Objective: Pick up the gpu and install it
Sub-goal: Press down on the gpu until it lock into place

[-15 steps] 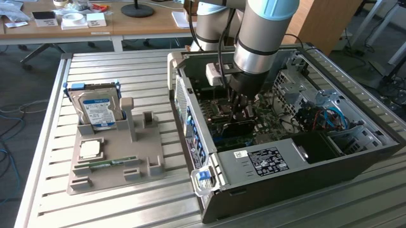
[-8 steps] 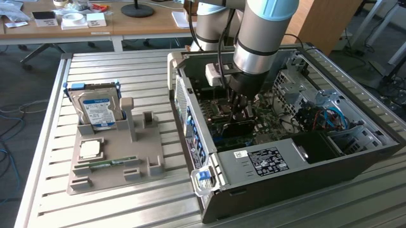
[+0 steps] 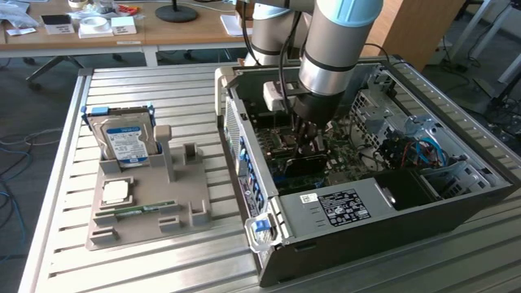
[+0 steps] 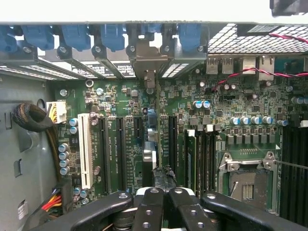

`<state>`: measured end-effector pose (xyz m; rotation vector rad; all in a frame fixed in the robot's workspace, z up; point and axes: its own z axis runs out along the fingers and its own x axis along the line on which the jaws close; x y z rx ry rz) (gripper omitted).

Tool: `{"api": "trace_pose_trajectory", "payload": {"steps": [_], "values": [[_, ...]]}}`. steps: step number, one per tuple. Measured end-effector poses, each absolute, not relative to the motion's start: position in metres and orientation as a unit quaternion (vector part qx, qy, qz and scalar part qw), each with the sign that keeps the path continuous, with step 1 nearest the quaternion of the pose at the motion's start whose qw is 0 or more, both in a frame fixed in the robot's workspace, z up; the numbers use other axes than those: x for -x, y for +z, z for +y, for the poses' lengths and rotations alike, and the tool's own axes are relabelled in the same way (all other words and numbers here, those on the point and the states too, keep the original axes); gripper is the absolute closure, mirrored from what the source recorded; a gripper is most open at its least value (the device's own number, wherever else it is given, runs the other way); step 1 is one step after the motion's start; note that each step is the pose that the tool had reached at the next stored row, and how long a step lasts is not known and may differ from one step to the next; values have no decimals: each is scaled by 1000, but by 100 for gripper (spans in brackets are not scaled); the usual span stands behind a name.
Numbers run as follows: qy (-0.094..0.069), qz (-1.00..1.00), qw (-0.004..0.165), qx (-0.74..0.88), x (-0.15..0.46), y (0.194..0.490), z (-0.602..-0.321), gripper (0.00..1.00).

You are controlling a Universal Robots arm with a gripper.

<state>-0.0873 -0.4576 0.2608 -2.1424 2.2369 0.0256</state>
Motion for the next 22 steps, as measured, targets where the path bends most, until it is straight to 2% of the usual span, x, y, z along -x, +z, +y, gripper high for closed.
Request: {"api": "trace_pose_trajectory", "payload": {"steps": [22], "values": [[9, 722, 22, 692, 87, 261, -457, 89]]}}
